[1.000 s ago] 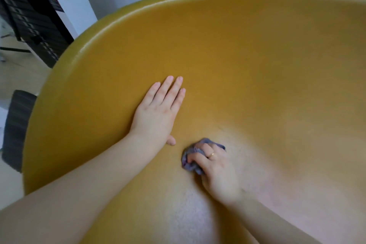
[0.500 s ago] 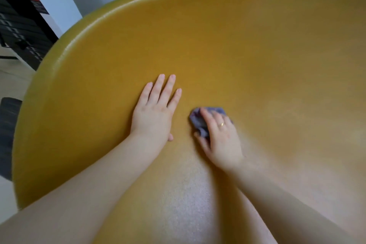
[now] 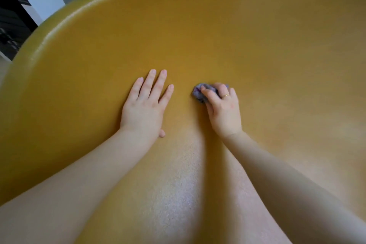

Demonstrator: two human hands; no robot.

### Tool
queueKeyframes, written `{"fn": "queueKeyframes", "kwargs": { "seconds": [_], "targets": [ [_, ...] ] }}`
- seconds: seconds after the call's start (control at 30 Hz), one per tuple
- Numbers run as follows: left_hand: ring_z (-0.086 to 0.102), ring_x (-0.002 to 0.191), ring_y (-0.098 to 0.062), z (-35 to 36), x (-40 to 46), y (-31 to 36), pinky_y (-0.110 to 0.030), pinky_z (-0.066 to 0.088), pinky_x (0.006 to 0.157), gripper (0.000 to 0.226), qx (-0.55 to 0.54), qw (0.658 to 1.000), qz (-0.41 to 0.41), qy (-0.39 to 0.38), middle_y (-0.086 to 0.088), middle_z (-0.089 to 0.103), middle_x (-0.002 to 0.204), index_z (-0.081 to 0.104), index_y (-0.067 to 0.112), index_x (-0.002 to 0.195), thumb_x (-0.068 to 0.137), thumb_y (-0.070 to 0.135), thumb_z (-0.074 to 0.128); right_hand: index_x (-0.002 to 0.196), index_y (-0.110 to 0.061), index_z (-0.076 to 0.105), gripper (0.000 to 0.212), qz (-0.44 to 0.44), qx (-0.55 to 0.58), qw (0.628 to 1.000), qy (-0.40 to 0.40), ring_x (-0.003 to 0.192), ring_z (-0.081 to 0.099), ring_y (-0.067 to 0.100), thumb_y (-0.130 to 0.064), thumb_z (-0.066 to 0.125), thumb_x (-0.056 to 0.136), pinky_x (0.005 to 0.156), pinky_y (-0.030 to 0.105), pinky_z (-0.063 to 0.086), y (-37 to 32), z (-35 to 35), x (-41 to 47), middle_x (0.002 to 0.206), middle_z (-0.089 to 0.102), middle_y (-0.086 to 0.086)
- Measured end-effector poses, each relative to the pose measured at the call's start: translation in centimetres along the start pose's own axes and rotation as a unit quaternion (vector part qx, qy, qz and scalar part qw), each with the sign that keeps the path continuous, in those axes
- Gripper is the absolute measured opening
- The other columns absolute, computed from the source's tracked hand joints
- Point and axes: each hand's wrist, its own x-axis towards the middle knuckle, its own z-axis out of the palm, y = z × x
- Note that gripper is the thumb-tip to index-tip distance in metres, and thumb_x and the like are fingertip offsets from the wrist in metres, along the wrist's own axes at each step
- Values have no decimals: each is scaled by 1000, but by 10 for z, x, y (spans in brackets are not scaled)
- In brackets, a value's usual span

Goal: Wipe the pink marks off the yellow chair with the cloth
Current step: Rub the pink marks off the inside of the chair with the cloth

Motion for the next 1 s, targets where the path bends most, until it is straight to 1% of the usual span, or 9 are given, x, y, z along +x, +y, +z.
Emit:
{"fn": "queueKeyframes", "kwargs": {
  "seconds": [0.13, 0.23, 0.3, 0.37, 0.47, 0.57, 0.63, 0.8, 1.0],
  "targets": [
    [-21, 142, -30, -6, 0, 3, -40, -8, 115, 113, -2, 1000, -10, -25, -12, -32, 151, -17, 19, 148, 76, 60, 60, 110, -10, 64, 29, -58, 79, 987, -129, 75, 54, 35, -21, 47, 89, 68, 39, 51, -23, -21, -77, 101, 60, 16],
    [-21, 142, -31, -8, -1, 6, -40, -8, 115, 113, 3, 999, -15, -33, -12, -32, 151, -17, 19, 148, 76, 60, 61, 113, -11, 62, 32, -103, 96, 971, -193, 77, 55, 34, -20, 45, 88, 66, 39, 52, -27, -43, -116, 102, 61, 15],
    [-20, 142, -31, -9, -1, 7, -40, -7, 116, 114, 2, 999, -20, -33, -12, -31, 151, -16, 19, 148, 76, 60, 62, 108, -11, 65, 29, -139, 70, 971, -184, 75, 57, 34, -19, 44, 89, 61, 40, 53, -19, -39, -105, 97, 63, 14],
    [-20, 142, -30, -8, 0, 8, -40, -6, 116, 115, -2, 999, -23, -27, -12, -30, 152, -15, 19, 148, 75, 59, 64, 102, -12, 69, 28, -150, 9, 981, -124, 70, 56, 32, -17, 45, 88, 56, 37, 51, -6, -27, -70, 90, 64, 14],
    [-18, 142, -31, -6, 1, 11, -40, -5, 116, 115, -4, 1000, -24, -18, -12, -29, 152, -12, 19, 149, 74, 58, 66, 91, -14, 71, 30, -65, -71, 995, -3, 61, 50, 30, -12, 43, 80, 53, 35, 49, 14, -17, -7, 86, 63, 17],
    [-18, 143, -31, -2, 2, 12, -40, -4, 116, 116, -3, 1000, -22, -12, -12, -29, 152, -12, 19, 149, 73, 58, 66, 90, -12, 70, 33, 33, -61, 996, 48, 62, 49, 31, -11, 38, 79, 58, 32, 45, 6, -8, 5, 95, 63, 20],
    [-18, 142, -32, -2, 3, 13, -41, -5, 116, 116, -10, 1000, -28, -9, -12, -29, 152, -12, 19, 149, 72, 58, 67, 93, -11, 69, 35, 56, -25, 998, 30, 63, 50, 31, -10, 37, 79, 61, 32, 46, -12, -1, -16, 96, 62, 21],
    [-18, 142, -33, -8, 1, 18, -41, -5, 116, 118, -29, 999, -32, -21, -12, -28, 153, -10, 18, 149, 71, 57, 69, 98, -15, 65, 31, -36, 82, 984, -154, 73, 54, 34, -17, 39, 82, 67, 37, 47, -50, -25, -102, 94, 58, 15],
    [-18, 143, -29, -10, -2, 23, -36, -2, 116, 112, -58, 998, -16, -37, -10, -27, 153, -9, 16, 150, 76, 51, 69, 94, -17, 69, 24, -116, 35, 980, -161, 63, 53, 29, -20, 47, 82, 53, 30, 46, -35, -34, -95, 86, 60, 14]
  ]
}}
